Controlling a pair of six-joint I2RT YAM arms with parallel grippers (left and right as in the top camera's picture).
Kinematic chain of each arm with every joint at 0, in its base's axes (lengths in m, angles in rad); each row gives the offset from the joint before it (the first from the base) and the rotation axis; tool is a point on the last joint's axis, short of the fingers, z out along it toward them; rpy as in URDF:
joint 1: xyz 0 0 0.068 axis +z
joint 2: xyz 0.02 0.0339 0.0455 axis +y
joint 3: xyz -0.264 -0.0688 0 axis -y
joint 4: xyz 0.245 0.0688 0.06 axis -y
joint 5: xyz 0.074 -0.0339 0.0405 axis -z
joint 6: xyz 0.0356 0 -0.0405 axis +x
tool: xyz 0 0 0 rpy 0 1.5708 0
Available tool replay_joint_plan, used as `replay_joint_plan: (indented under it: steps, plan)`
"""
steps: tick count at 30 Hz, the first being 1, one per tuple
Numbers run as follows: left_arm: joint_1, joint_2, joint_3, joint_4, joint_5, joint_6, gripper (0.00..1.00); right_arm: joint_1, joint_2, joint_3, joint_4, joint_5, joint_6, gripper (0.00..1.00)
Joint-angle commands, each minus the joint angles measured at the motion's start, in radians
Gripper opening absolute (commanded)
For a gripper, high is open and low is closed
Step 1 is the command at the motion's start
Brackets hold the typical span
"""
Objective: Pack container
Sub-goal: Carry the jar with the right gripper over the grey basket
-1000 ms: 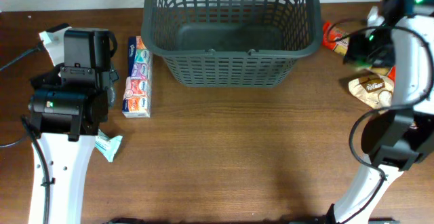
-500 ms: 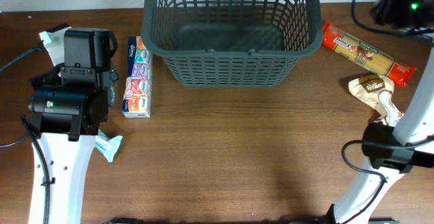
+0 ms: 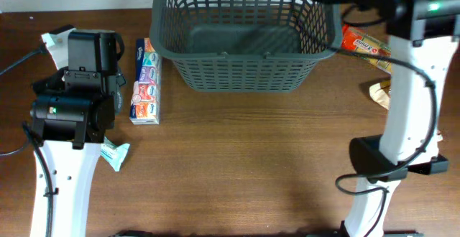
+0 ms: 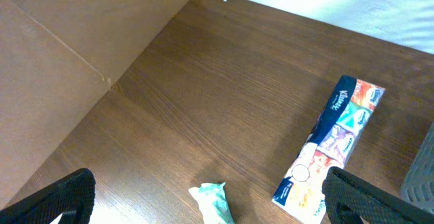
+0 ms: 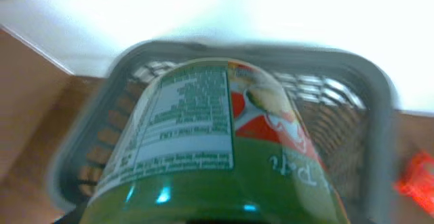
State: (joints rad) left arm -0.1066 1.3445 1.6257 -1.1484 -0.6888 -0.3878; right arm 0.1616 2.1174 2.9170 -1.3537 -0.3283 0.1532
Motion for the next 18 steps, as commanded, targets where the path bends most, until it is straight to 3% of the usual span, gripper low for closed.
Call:
replay_joint_plan:
  steps: [1,18]
  plan:
    - [0.005,-0.01,0.013,-0.001,-0.014,0.0,0.99,0.053,-0.033,-0.004,0.056,0.005,0.007,0.04]
    - [0.005,-0.01,0.013,-0.001,-0.014,0.0,0.99,0.119,0.036,-0.428,0.214,0.066,-0.018,0.04]
